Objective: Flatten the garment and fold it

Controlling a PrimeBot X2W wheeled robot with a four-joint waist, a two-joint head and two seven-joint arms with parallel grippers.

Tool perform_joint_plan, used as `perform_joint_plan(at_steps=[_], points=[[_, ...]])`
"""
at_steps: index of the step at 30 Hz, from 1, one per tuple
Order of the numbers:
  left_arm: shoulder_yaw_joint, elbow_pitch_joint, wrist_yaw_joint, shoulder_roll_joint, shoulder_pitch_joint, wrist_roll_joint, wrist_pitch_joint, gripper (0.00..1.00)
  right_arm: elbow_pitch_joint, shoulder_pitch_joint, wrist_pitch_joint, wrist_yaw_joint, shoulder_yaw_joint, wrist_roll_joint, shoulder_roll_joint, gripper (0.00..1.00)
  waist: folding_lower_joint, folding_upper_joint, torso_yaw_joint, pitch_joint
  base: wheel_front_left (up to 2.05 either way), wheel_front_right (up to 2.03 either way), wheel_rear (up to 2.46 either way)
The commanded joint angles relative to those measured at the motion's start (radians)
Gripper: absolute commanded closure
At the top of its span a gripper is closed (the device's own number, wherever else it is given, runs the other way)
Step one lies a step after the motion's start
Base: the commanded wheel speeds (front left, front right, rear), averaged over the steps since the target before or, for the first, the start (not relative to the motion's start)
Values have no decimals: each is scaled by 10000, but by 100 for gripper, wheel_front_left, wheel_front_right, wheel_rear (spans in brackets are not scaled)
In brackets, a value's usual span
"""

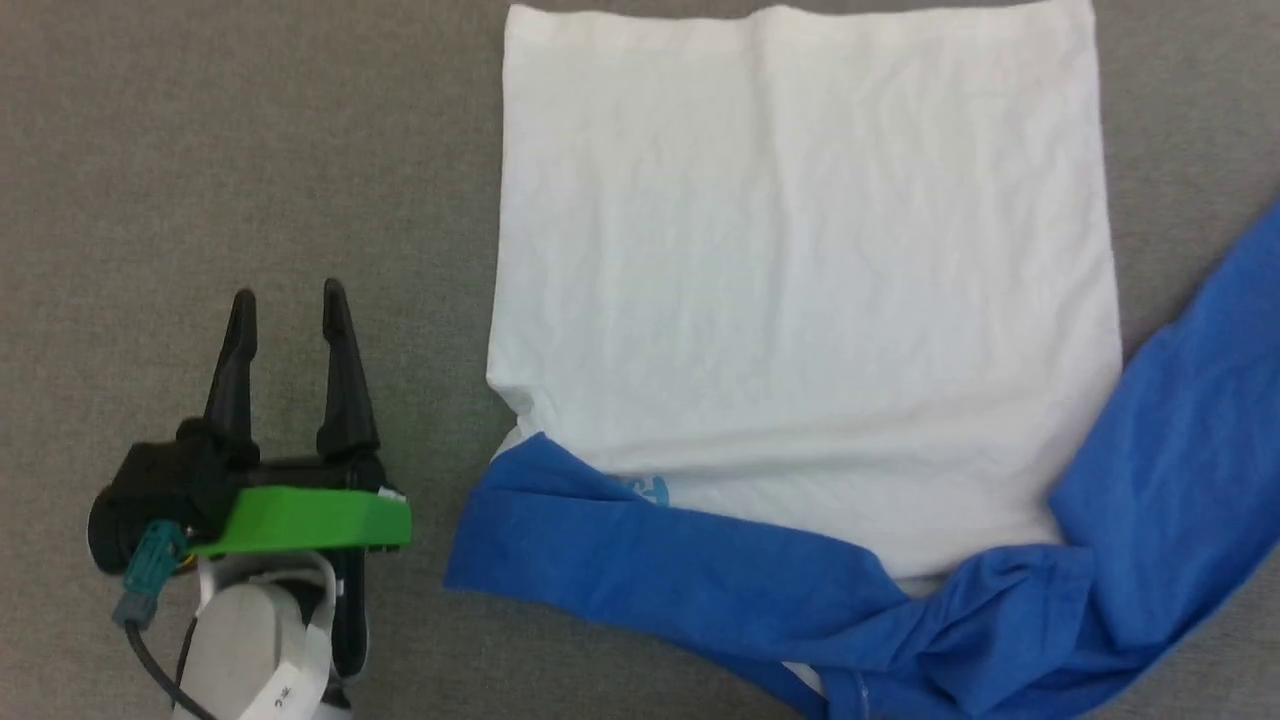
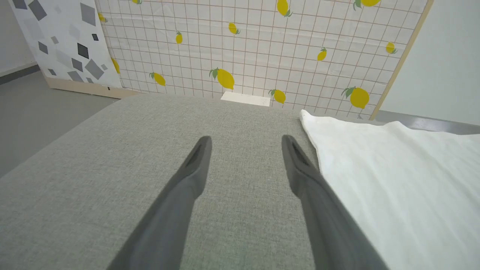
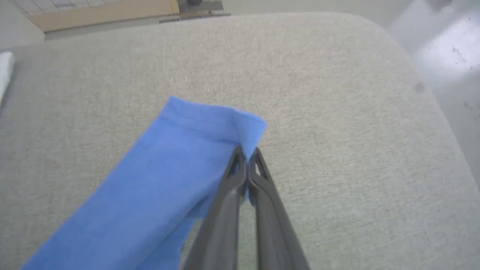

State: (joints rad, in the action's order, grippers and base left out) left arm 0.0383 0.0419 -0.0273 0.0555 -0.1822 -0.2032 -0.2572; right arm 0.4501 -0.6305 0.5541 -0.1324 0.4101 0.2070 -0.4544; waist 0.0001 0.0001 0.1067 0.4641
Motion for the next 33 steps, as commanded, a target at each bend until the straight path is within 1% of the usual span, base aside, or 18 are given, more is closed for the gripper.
perform_joint_plan(at_steps=[1, 5, 10, 13, 17, 21, 23, 26, 29, 32, 33], points=[[104, -17, -79, -41, 242, 89, -45, 0, -432, 439, -151, 17, 341, -117, -150, 100, -1, -1, -519, -1099, 0, 0, 0], [230, -119, -149, -45, 684, 120, -45, 0, -2029, 1855, 44, 17, 1321, -334, -19, 100, -1, -1, -770, -1767, 0, 0, 0], [337, -121, -198, -49, 1126, 123, -45, 0, -4716, 3471, 536, 17, 2139, -289, 587, 100, -1, -1, -1106, -2302, 0, 0, 0], [388, -122, -220, -50, 1353, 121, -45, 0, -6277, 4203, 770, 17, 2174, -116, 1003, 100, -1, -1, -1271, -2541, 0, 0, 0], [428, -95, -245, -51, 1568, 134, -45, 0, -8362, 5113, 1152, 17, 1599, 185, 1512, 100, -1, -1, -1379, -2746, 0, 0, 0], [449, -69, -276, -51, 1646, 158, -45, 0, -10203, 5753, 1514, 17, 381, 328, 1930, 100, -1, -1, -1390, -2810, 0, 0, 0], [446, -66, -294, -51, 1644, 173, -45, 0, -10858, 5911, 1605, 17, -481, 318, 2037, 100, -1, -1, -1363, -2810, 0, 0, 0], [454, -82, -306, -52, 1622, 199, -45, 0, -11562, 5907, 1730, 17, -2273, 131, 1875, 100, -1, -1, -1299, -2798, 0, 0, 0], [463, -89, -322, -52, 1582, 218, -45, 0, -11798, 5494, 1803, 17, -4283, -74, 1556, 100, -1, -1, -1231, -2778, 0, 0, 0], [409, -139, -357, -52, 1522, 226, -45, 0, -11298, 4789, 1806, 17, -6373, -310, 1284, 100, -1, -1, -1077, -2747, 0, 0, 0], [383, -178, -362, -52, 1499, 205, -45, 0, -11064, 4600, 1774, 17, -6942, -311, 1316, 100, -1, -1, -1013, -2731, 0, 0, 0]])
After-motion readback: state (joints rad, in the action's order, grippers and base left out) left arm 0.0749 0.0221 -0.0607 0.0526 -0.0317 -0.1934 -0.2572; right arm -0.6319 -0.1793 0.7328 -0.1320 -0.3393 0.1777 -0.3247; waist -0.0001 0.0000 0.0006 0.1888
